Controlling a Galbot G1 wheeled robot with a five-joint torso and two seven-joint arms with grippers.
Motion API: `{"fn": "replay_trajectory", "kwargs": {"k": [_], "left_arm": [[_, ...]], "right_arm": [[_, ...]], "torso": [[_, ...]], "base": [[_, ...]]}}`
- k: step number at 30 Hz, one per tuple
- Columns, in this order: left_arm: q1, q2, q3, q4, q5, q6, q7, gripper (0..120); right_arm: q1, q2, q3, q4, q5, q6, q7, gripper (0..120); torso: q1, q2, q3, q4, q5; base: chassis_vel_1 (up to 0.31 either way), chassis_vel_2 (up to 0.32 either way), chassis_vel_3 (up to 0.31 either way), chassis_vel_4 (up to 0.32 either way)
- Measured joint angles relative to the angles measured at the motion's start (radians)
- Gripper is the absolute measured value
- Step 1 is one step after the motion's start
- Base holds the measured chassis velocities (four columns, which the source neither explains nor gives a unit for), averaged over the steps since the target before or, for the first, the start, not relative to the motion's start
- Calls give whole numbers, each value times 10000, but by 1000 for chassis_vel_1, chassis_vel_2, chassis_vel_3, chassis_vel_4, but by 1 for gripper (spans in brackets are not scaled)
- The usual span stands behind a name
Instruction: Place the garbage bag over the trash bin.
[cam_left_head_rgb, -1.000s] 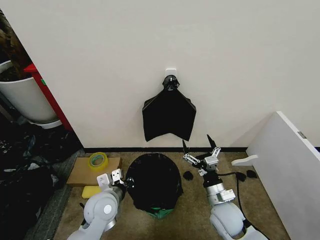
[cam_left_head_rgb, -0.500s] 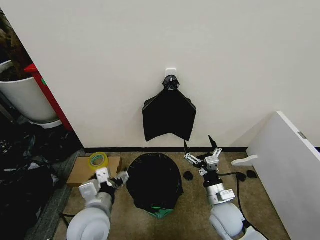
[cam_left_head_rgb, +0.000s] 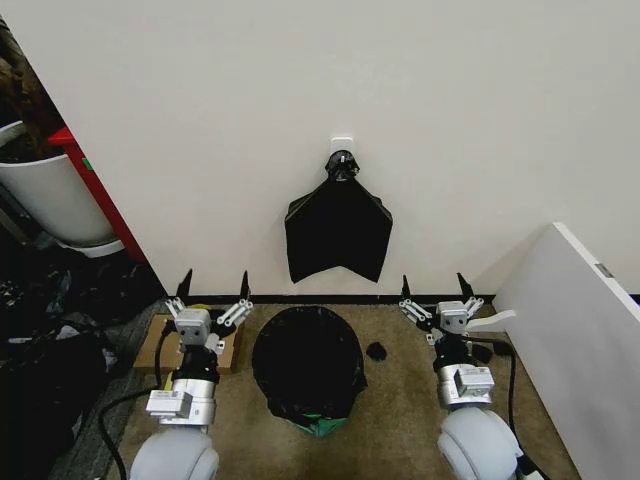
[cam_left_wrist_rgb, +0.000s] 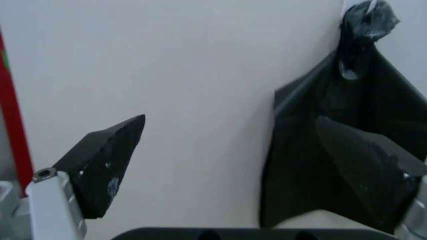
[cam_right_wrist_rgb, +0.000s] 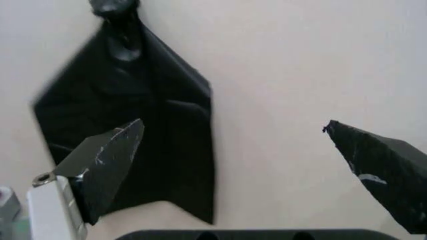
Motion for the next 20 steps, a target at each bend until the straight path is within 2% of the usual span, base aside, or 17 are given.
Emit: {"fn": "replay_trajectory", "kwargs": {"k": [2, 4, 9, 20], "left_arm": [[-142, 86, 7, 6, -424, 158, 33, 100], [-508, 307, -5, 69, -899, 403, 158, 100], [-701, 432, -21, 174, -1015, 592, 165, 100], [-527, 382, 44, 142, -854, 821, -236, 100]], "right_arm": [[-5, 22, 5, 40, 186, 26, -139, 100], [-16, 79, 162, -14, 331, 402, -870, 100], [90, 177, 400, -362, -30, 866, -1384, 100], [430, 249, 382, -740, -271, 1130, -1452, 100]], "torso": [[0, 0, 0, 0, -1], [0, 0, 0, -3, 1], [0, -1, 1, -2, 0], [0, -1, 1, -1, 0]], "base": [[0, 0, 0, 0], [0, 0, 0, 0], [0, 0, 0, 0], [0, 0, 0, 0]]}}
